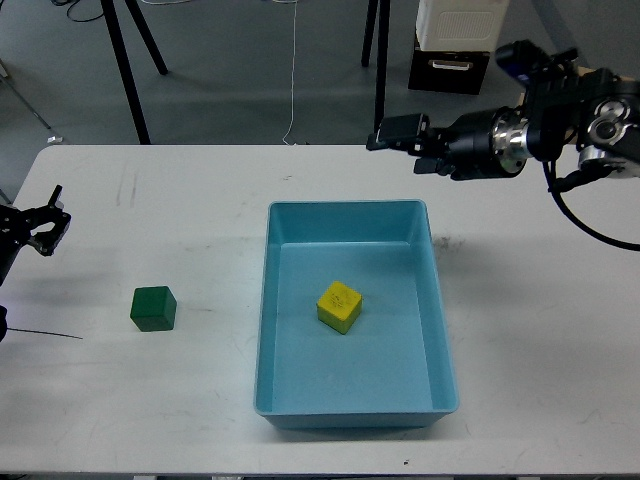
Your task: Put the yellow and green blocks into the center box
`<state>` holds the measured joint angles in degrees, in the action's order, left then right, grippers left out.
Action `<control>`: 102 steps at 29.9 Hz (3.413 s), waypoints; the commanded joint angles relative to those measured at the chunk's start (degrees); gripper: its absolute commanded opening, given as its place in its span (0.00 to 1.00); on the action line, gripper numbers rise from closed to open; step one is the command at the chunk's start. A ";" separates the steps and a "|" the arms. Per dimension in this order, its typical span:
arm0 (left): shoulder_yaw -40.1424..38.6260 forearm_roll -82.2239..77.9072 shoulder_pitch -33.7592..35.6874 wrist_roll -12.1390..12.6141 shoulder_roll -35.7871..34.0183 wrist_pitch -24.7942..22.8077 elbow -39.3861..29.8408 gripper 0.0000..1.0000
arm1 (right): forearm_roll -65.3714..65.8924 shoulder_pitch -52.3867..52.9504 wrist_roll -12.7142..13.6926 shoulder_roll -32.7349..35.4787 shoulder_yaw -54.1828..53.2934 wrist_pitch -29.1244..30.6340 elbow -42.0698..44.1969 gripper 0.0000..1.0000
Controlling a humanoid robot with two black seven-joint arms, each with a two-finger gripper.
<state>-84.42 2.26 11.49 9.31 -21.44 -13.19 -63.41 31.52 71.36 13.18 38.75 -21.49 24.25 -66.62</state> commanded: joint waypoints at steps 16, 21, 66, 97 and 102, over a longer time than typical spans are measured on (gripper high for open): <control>1.28 -1.03 0.72 -0.52 -2.20 0.62 0.22 1.00 | -40.81 -7.36 0.01 21.62 -7.60 -22.93 12.47 0.97; 1.28 -1.03 0.72 -0.52 -2.20 0.71 0.22 1.00 | -55.14 -14.30 -1.31 21.81 -7.60 -22.32 15.82 0.97; 2.25 -1.20 -0.07 -0.52 -2.64 0.97 0.22 1.00 | -60.07 -36.90 -12.21 5.11 -12.41 -5.27 16.52 1.00; 1.28 -1.20 -1.56 -13.70 -8.25 0.53 4.70 1.00 | -91.02 -44.90 -12.12 -8.34 -29.04 -5.00 15.82 1.00; 0.49 -1.11 -3.32 -19.58 -18.53 0.71 6.29 1.00 | -89.88 -45.96 -12.21 -8.17 -29.04 -4.91 15.90 1.00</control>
<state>-83.40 1.13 9.14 -6.32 -33.69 -12.63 -57.80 -59.15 26.09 1.01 30.49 -50.50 19.28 -50.82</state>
